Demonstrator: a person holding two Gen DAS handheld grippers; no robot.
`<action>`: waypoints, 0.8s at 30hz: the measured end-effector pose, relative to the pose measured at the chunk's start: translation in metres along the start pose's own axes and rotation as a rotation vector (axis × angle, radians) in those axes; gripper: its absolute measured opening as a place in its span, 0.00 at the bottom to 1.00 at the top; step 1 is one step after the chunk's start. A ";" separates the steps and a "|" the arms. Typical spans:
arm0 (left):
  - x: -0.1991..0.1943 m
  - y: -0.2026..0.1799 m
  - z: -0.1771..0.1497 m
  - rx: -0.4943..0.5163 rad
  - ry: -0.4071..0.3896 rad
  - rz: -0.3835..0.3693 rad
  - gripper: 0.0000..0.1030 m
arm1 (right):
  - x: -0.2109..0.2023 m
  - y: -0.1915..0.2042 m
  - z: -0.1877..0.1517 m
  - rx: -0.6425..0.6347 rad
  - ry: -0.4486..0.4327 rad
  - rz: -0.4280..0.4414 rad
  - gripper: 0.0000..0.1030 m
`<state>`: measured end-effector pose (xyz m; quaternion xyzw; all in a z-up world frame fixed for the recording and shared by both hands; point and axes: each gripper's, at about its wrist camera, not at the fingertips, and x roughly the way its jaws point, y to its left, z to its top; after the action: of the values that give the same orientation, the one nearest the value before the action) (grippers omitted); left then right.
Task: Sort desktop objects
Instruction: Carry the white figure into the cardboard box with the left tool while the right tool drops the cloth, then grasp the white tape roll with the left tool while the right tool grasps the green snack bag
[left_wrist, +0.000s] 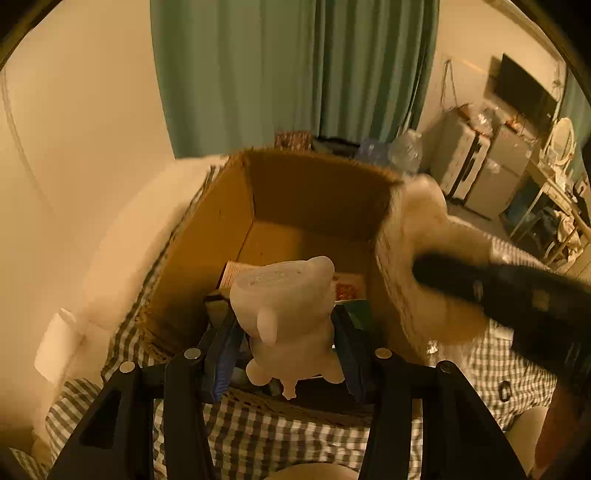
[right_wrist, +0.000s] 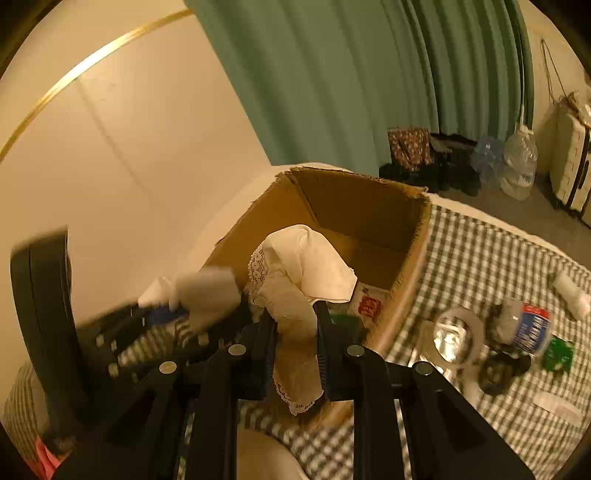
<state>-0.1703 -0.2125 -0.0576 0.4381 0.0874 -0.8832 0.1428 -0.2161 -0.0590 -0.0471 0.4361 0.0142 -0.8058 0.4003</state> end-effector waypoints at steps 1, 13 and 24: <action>0.005 0.000 -0.001 -0.001 0.011 0.005 0.48 | 0.012 -0.003 0.008 0.016 0.004 0.010 0.21; 0.008 0.008 -0.008 -0.045 0.040 0.102 0.98 | -0.023 -0.054 0.023 0.155 -0.209 -0.137 0.86; -0.050 -0.088 -0.026 0.075 -0.049 0.003 1.00 | -0.137 -0.129 -0.048 0.240 -0.288 -0.442 0.86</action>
<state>-0.1511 -0.1130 -0.0305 0.4213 0.0500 -0.8962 0.1297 -0.2272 0.1331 -0.0212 0.3479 -0.0436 -0.9230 0.1584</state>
